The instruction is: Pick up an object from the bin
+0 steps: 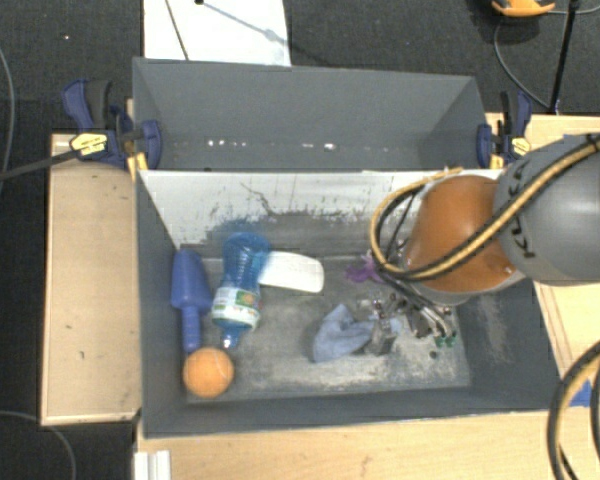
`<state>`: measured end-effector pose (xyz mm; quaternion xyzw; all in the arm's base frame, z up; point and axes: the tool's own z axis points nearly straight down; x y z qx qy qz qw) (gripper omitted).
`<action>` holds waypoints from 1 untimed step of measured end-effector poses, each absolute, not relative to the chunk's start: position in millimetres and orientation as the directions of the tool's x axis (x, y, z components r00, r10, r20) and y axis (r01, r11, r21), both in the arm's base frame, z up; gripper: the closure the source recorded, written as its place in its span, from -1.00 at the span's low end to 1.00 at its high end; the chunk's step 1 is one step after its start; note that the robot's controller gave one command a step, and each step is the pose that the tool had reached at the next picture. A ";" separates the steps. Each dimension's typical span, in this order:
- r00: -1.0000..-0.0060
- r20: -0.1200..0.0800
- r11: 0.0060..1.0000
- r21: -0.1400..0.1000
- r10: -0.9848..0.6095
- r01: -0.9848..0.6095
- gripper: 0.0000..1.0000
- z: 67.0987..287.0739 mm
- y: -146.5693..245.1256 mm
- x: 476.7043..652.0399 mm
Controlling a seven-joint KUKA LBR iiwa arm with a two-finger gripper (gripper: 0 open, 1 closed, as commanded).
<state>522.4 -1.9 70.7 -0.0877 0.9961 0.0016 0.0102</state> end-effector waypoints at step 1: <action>-0.981 -0.027 0.982 0.000 -0.190 -0.190 1.00 232.8 4.6 513.8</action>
Offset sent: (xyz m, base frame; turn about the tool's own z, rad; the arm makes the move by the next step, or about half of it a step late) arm 0.0000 0.0000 0.0000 0.0000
